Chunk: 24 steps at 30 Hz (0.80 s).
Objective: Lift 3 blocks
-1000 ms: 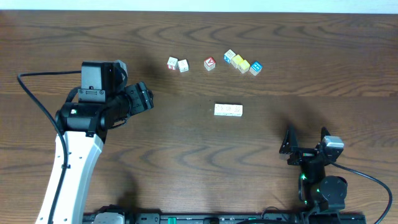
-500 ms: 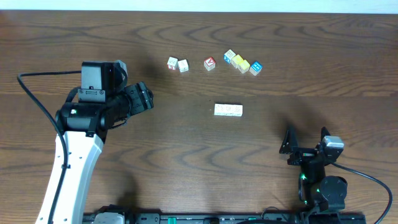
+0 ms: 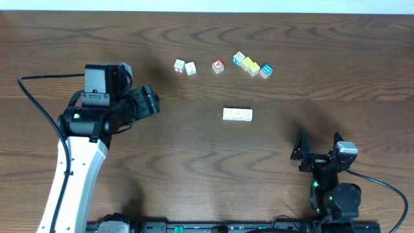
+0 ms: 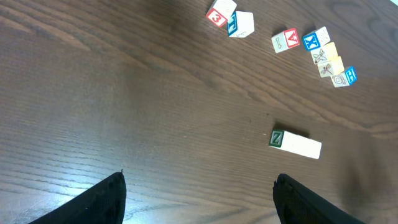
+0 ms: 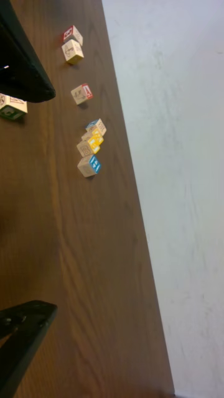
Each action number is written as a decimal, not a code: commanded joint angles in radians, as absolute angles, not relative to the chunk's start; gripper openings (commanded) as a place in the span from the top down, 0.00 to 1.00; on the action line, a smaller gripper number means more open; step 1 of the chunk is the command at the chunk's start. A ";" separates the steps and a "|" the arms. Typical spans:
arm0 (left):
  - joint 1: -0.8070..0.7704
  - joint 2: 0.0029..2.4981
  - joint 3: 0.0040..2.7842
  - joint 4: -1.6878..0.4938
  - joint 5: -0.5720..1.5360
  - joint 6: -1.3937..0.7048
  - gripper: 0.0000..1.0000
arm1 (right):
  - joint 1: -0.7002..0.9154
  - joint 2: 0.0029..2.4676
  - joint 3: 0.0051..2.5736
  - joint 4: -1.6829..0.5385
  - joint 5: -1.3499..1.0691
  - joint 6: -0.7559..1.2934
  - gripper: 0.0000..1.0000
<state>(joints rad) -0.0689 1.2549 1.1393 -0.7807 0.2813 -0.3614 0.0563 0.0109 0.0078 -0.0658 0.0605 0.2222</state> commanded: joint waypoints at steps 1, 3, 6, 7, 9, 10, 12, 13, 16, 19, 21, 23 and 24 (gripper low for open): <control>-0.066 1.257 1.137 -0.781 0.268 -0.348 0.24 | 0.052 0.005 0.006 -0.068 0.070 0.208 0.01; -0.066 1.257 1.137 -0.781 0.268 -0.348 0.24 | 0.052 0.005 0.006 -0.068 0.070 0.208 0.01; -0.065 1.260 1.137 -0.782 0.268 -0.348 0.24 | 0.052 0.005 0.006 -0.068 0.070 0.208 0.01; -0.065 1.262 1.137 -0.781 0.267 -0.348 0.24 | 0.052 0.005 0.006 -0.068 0.070 0.208 0.01; -0.065 1.258 1.133 -0.785 0.240 -0.348 0.24 | 0.052 0.005 0.006 -0.068 0.070 0.208 0.01; -0.065 1.253 1.132 -0.785 0.233 -0.347 0.24 | 0.052 0.005 0.006 -0.068 0.070 0.208 0.01; -0.066 1.240 1.124 -0.786 0.228 -0.331 0.24 | 0.052 0.005 0.006 -0.068 0.070 0.208 0.01; -0.068 1.232 1.116 -0.790 0.228 -0.310 0.24 | 0.052 0.005 0.006 -0.068 0.070 0.208 0.01; -0.069 1.197 1.077 -0.807 0.226 -0.194 0.23 | 0.052 0.005 0.006 -0.068 0.070 0.208 0.01; -0.068 1.146 1.013 -0.806 0.226 -0.075 0.24 | 0.052 0.005 0.006 -0.068 0.070 0.208 0.01; -0.068 1.095 0.954 -0.798 0.226 -0.005 0.24 | 0.052 0.005 0.006 -0.068 0.070 0.208 0.01; -0.068 1.029 0.886 -0.780 0.226 0.038 0.23 | 0.052 0.005 0.006 -0.068 0.070 0.208 0.01; -0.068 0.992 0.850 -0.764 0.226 0.051 0.23 | 0.052 0.005 0.006 -0.068 0.070 0.208 0.01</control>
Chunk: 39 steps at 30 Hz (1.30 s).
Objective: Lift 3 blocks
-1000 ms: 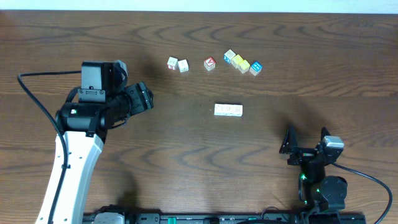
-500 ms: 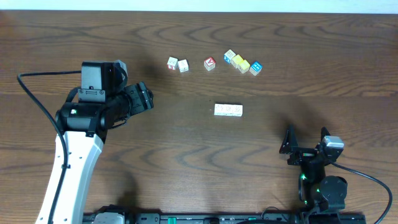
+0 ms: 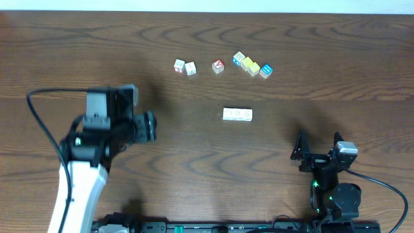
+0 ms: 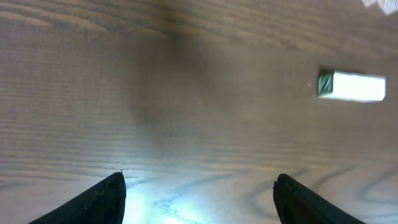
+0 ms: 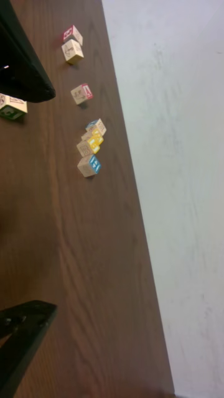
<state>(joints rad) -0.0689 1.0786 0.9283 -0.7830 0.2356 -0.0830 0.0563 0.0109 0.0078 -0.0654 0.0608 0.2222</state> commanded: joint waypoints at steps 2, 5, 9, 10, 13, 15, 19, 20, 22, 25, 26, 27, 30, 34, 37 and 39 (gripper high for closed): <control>-0.068 0.912 0.771 -0.714 0.223 0.056 0.23 | 0.052 0.005 0.006 -0.068 0.070 0.208 0.01; -0.068 0.776 0.655 -0.618 0.222 0.057 0.23 | 0.052 0.005 0.006 -0.068 0.070 0.208 0.01; -0.068 0.627 0.583 -0.597 0.222 0.056 0.24 | 0.052 0.005 0.006 -0.068 0.070 0.208 0.01; -0.068 0.599 0.578 -0.598 0.223 0.056 0.23 | 0.052 0.005 0.006 -0.068 0.070 0.208 0.01; -0.068 0.535 0.577 -0.600 0.222 0.056 0.24 | 0.052 0.005 0.006 -0.068 0.070 0.208 0.01; -0.068 0.500 0.566 -0.599 0.211 0.058 0.23 | 0.052 0.005 0.006 -0.068 0.070 0.208 0.01; -0.068 0.416 0.508 -0.583 0.189 0.076 0.23 | 0.052 0.005 0.006 -0.068 0.070 0.208 0.01; -0.068 0.392 0.488 -0.578 0.189 0.087 0.24 | 0.052 0.005 0.006 -0.068 0.070 0.208 0.01; -0.067 0.336 0.440 -0.558 0.189 0.102 0.24 | 0.052 0.005 0.006 -0.068 0.070 0.208 0.01; -0.045 0.254 0.372 -0.517 0.190 0.101 0.24 | 0.052 0.005 0.006 -0.068 0.070 0.208 0.01; -0.037 0.229 0.350 -0.502 0.191 0.101 0.24 | 0.052 0.005 0.006 -0.068 0.070 0.208 0.01; -0.030 0.207 0.328 -0.482 0.191 0.101 0.23 | 0.052 0.005 0.006 -0.068 0.070 0.208 0.01; -0.015 0.150 0.270 -0.418 0.193 0.101 0.23 | 0.052 0.005 0.006 -0.068 0.070 0.208 0.01; 0.002 0.088 0.225 -0.371 0.193 0.101 0.23 | 0.052 0.005 0.006 -0.068 0.070 0.208 0.01; 0.020 0.055 0.199 -0.326 0.193 0.101 0.24 | 0.052 0.005 0.006 -0.068 0.070 0.208 0.01; 0.031 0.039 0.176 -0.283 0.193 0.101 0.23 | 0.052 0.005 0.006 -0.068 0.070 0.208 0.01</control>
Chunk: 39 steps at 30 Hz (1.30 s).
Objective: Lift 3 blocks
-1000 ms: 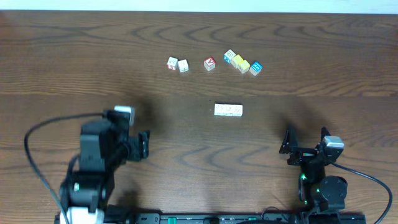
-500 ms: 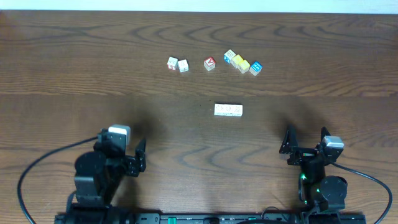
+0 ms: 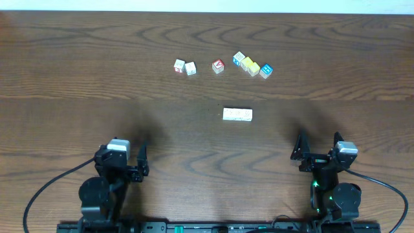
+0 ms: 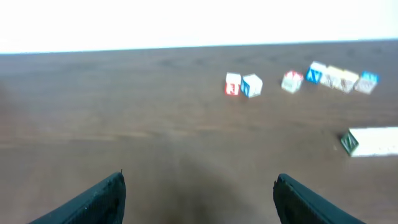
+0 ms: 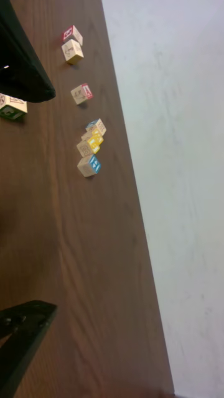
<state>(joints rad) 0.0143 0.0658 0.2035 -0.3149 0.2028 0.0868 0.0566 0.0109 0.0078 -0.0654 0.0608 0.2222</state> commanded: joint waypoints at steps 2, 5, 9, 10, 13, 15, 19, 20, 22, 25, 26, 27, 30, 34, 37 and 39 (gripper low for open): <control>0.039 0.024 0.149 -0.240 0.194 0.101 0.24 | 0.052 0.005 0.006 -0.068 0.070 0.208 0.01; 0.046 0.001 0.113 -0.194 0.193 0.100 0.23 | 0.052 0.005 0.006 -0.068 0.070 0.208 0.01; 0.048 0.001 0.084 -0.139 0.193 0.100 0.24 | 0.052 0.005 0.006 -0.068 0.070 0.208 0.01; 0.048 0.001 0.077 -0.124 0.194 0.100 0.24 | 0.052 0.005 0.006 -0.068 0.070 0.208 0.01; 0.049 0.001 0.054 -0.088 0.193 0.101 0.23 | 0.052 0.005 0.006 -0.068 0.070 0.208 0.01; 0.054 0.001 0.039 -0.066 0.193 0.101 0.23 | 0.052 0.005 0.006 -0.068 0.070 0.208 0.01; 0.067 0.001 0.004 -0.027 0.193 0.100 0.23 | 0.052 0.005 0.006 -0.068 0.070 0.208 0.01; 0.067 0.001 0.004 -0.028 0.193 0.096 0.23 | 0.052 0.005 0.006 -0.068 0.070 0.208 0.01; 0.067 0.001 0.004 -0.027 0.193 0.096 0.24 | 0.052 0.005 0.006 -0.068 0.070 0.208 0.01; 0.067 0.001 0.004 -0.019 0.192 0.096 0.23 | 0.052 0.005 0.006 -0.068 0.070 0.208 0.01; 0.067 0.001 0.004 -0.012 0.192 0.096 0.23 | 0.052 0.005 0.006 -0.068 0.070 0.208 0.01; 0.067 0.001 0.004 -0.004 0.192 0.096 0.24 | 0.052 0.005 0.006 -0.068 0.070 0.208 0.01; 0.067 0.001 0.004 0.010 0.159 0.092 0.23 | 0.052 0.005 0.006 -0.068 0.070 0.208 0.01; 0.067 0.001 0.004 0.004 0.042 0.018 0.23 | 0.052 0.005 0.006 -0.068 0.070 0.208 0.01; 0.067 0.001 0.004 -0.032 0.014 -0.001 0.24 | 0.052 0.005 0.006 -0.068 0.070 0.208 0.01; 0.067 0.001 0.004 -0.073 0.015 -0.002 0.24 | 0.052 0.005 0.006 -0.068 0.070 0.208 0.01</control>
<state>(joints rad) 0.0624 0.0101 0.0193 -0.0292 0.0608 0.0257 0.0566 0.0109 0.0074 -0.0654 0.0608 0.2222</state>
